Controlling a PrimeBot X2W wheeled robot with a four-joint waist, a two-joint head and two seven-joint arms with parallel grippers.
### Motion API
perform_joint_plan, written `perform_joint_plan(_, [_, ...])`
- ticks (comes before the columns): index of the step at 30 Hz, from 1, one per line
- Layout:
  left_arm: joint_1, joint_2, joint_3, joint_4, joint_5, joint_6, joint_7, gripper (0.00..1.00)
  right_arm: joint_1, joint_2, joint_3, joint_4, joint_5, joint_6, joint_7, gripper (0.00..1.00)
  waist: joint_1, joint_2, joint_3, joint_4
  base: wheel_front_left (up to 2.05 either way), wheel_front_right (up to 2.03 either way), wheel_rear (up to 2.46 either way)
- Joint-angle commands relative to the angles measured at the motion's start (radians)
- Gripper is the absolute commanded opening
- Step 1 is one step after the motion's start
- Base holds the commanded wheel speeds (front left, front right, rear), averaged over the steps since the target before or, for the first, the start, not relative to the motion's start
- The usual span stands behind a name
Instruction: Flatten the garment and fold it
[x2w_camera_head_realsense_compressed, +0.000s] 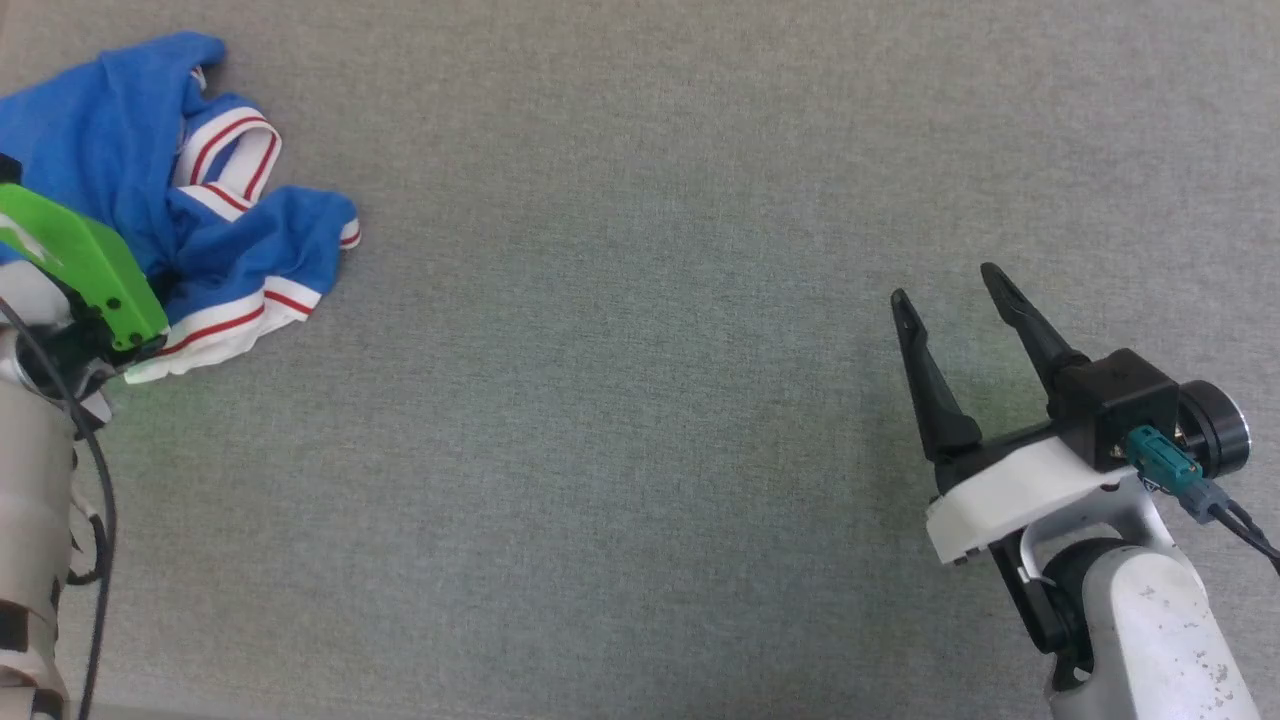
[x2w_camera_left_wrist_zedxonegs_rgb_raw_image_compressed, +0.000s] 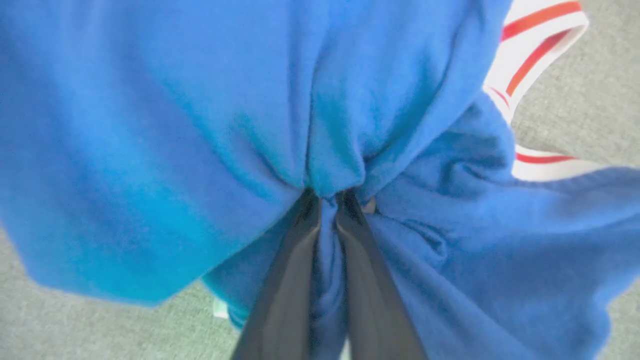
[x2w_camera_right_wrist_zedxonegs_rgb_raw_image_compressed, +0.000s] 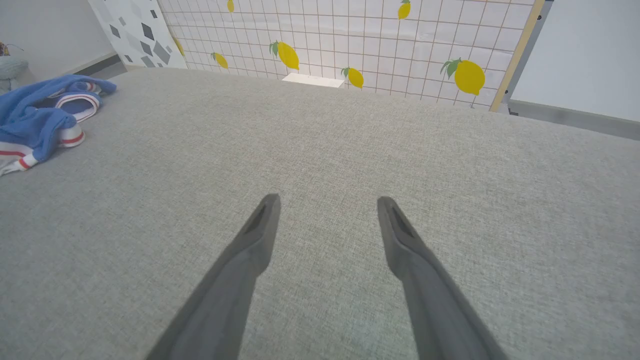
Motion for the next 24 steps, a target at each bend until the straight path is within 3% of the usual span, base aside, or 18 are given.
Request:
perform_joint_plan(1, [0.038, -0.027, -0.02, 0.023, 0.018, 0.001, -0.014, 0.0, -0.006, 0.0, 0.0, 0.004, 0.009, -0.002, -0.006, 1.0, 0.0001, 0.012, -0.029, 0.008, 0.0, 0.0, 0.0])
perform_joint_plan(6, [0.015, 0.001, -0.038, -0.001, 0.069, 0.004, -0.165, 0.0, 0.014, 0.0, -0.008, 0.024, 0.019, -0.002, -0.022, 1.0, 0.0001, 0.012, -0.107, 0.022, 0.0, 0.0, 0.0])
perform_joint_plan(13, [-0.023, 0.027, -0.058, -0.02, 0.146, 0.044, -0.409, 0.0, 0.06, 0.0, -0.036, 0.05, 0.019, -0.002, -0.039, 1.0, 0.0001, 0.012, -0.236, 0.038, 0.0, 0.0, 0.0])
perform_joint_plan(24, [-0.08, 0.012, -0.118, -0.054, 0.251, 0.059, -0.737, 0.0, 0.148, 0.0, -0.084, 0.064, 0.055, -0.002, -0.047, 1.0, 0.0001, 0.012, -0.404, 0.008, 0.0, 0.0, 0.0])
